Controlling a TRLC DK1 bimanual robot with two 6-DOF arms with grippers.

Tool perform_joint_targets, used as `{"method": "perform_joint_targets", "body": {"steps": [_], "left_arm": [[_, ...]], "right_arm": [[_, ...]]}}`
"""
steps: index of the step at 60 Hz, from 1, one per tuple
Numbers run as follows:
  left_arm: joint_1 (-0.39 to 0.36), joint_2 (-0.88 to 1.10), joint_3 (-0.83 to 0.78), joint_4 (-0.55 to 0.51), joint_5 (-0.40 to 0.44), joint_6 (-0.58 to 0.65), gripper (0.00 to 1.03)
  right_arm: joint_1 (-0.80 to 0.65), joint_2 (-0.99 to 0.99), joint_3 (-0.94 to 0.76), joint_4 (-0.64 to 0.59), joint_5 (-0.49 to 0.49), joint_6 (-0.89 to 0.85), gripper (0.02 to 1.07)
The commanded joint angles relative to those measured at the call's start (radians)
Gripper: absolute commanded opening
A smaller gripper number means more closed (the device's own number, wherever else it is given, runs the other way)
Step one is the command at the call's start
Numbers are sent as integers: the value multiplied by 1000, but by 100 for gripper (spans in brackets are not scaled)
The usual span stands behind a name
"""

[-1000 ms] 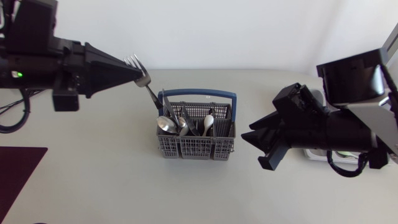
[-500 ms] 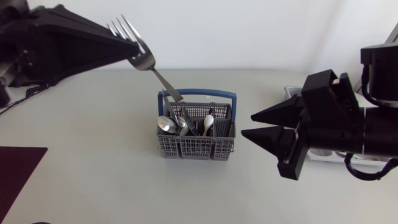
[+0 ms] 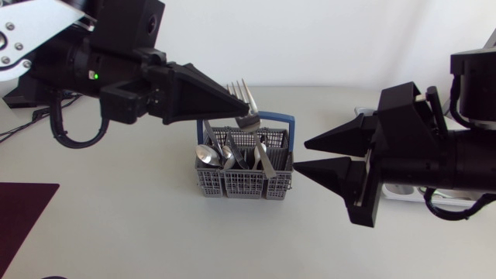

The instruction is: Sort the cutlery from the basket into the organizer compartments.

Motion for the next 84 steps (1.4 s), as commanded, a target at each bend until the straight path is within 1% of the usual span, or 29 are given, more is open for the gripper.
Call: {"method": "perform_joint_targets", "body": {"steps": [1, 10, 23, 41, 43, 48, 55, 66, 71, 77, 79, 81, 82, 84], "left_arm": [[-27, 41, 61, 6, 35, -29, 3], [-61, 108, 100, 1, 47, -32, 3], [-85, 164, 133, -6, 52, -37, 3], [-108, 173, 123, -6, 52, -38, 3], [-110, 173, 122, -6, 52, -38, 3], [-108, 173, 119, -8, 52, -37, 3], [-102, 176, 113, -8, 52, -35, 3], [-88, 176, 105, -6, 63, -28, 3], [-80, 176, 107, -6, 67, -28, 3], [-62, 176, 113, 0, 67, -32, 4], [-54, 176, 114, 1, 67, -32, 7], [-45, 176, 117, 5, 67, -34, 18], [-44, 176, 117, 8, 67, -34, 21], [-33, 176, 119, 12, 67, -35, 32]], "right_arm": [[12, 16, -5, 21, -25, -13, 63], [14, 25, 2, 33, -78, -16, 63], [31, 42, 11, 52, -80, -16, 63], [31, 71, 23, 76, -80, -19, 62], [31, 76, 23, 81, -80, -19, 59], [31, 83, 28, 88, -80, -19, 48], [32, 83, 34, 87, -81, -14, 35], [52, 86, 34, 84, -81, -14, 10], [58, 99, 37, 70, -81, -13, 8], [63, 117, 44, 48, -81, -11, 8], [63, 122, 46, 44, -77, -11, 8], [62, 123, 46, 38, -72, -11, 8], [62, 123, 46, 36, -72, -11, 8], [60, 123, 48, 32, -72, -8, 8]]}}
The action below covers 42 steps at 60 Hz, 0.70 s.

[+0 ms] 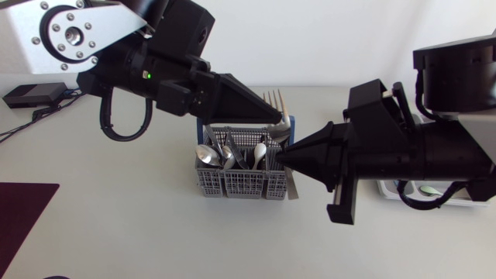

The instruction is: Sort the cutlery from the basket into the organizer compartments.

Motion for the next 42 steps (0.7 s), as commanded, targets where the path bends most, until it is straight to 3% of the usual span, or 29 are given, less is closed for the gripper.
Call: {"method": "perform_joint_targets", "body": {"steps": [1, 10, 11, 16, 23, 29, 42], "left_arm": [[35, 15, 28, 18, 19, -14, 35], [89, 4, 51, 28, 3, -34, 74], [98, 1, 59, 34, -6, -40, 82], [127, -16, 68, 65, -35, -69, 95], [195, -48, 74, 153, -84, -147, 97], [230, -77, 66, 153, -149, -126, 97], [236, -123, 13, -15, -337, 103, 97]], "right_arm": [[8, 14, 16, -33, 1, -1, 8], [-21, 11, 20, -68, 7, -2, 8], [-26, 8, 19, -71, 8, -2, 8], [-47, -1, 13, -85, 15, -5, 8], [-112, -30, 7, -123, 25, -18, 8], [-185, -50, 4, -148, 41, -39, 8], [-403, -15, 10, -160, 97, -96, 8]]}}
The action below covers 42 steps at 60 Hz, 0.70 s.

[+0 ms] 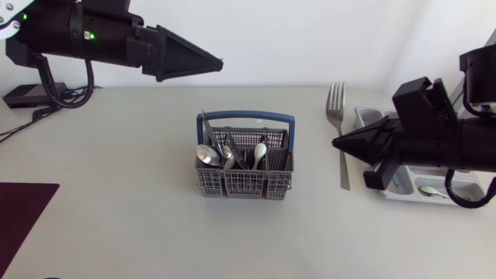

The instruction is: Sort the cutlery from the basket into the organizer compartments.

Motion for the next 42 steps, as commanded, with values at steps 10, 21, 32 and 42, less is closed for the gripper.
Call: {"method": "perform_joint_targets", "body": {"steps": [10, 21, 32, 42], "left_arm": [[-7, -97, -139, -46, -180, 226, 97], [-42, -152, -223, -48, -273, 310, 97], [-97, -188, -289, -46, -373, 364, 97], [-100, -202, -308, -46, -390, 375, 97]], "right_arm": [[-217, 144, 49, 48, 129, -55, 8], [-307, 282, 112, 119, 237, -47, 8], [-387, 454, 204, 192, 332, -24, 8], [-436, 616, 290, 258, 410, -6, 8]]}}
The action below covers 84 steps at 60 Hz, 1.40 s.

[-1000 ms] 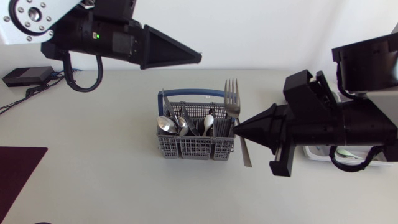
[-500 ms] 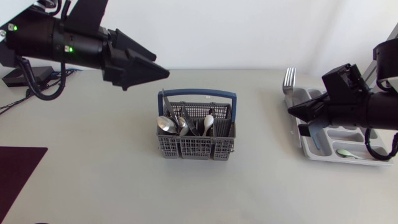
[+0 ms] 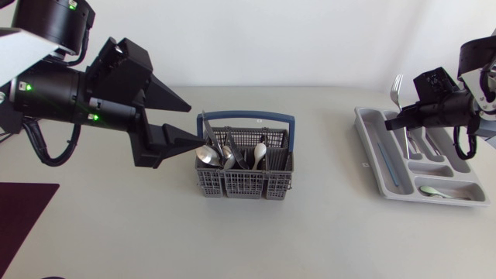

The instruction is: Sort the cutlery from the basket into the organizer compartments.

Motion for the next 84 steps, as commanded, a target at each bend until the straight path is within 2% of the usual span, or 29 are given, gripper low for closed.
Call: {"method": "perform_joint_targets", "body": {"steps": [1, 16, 35, 58, 82, 84], "left_arm": [[-4, -19, -22, -5, -5, 31, 97], [-13, -16, -19, -5, -50, 31, 97], [-76, -5, -11, -4, -131, 17, 97], [-136, 13, 8, -4, -184, -3, 97], [-131, -16, 0, -21, -194, 1, 97], [-131, -19, -2, -21, -194, 1, 97]], "right_arm": [[-24, 95, 62, 36, 38, 24, 8], [-78, 306, 208, 94, 170, 69, 8], [-168, 520, 398, 90, 251, 90, 8], [-211, 709, 573, 55, 265, 96, 8], [-203, 847, 706, -30, 277, 135, 10], [-202, 853, 714, -37, 279, 136, 13]]}}
